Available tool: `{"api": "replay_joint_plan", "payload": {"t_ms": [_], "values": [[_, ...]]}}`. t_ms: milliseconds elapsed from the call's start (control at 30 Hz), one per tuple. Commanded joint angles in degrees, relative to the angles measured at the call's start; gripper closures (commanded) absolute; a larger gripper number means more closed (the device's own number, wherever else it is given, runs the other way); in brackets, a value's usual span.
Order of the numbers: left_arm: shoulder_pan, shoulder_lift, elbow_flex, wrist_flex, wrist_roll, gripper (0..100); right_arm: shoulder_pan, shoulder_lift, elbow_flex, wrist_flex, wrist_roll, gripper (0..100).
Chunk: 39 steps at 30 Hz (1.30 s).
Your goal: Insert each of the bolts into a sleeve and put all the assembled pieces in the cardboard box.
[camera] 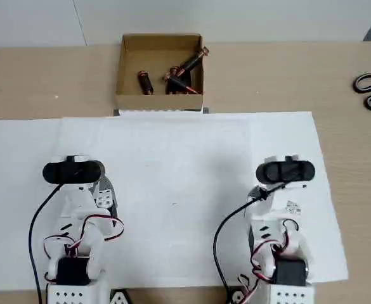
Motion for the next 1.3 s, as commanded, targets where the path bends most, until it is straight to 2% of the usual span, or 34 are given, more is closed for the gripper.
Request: {"api": "replay_joint_plan", "payload": {"t_ms": [0,1267], "values": [[0.0,-0.53,-0.22,0.18,-0.26,99,0.22,-1.45,2.46,-1.45,0.35,99.6],[0.0,-0.53,-0.22,0.18,-0.35,99,0.31,-1.36,3.78,-1.63,0.62,99.5]]}}
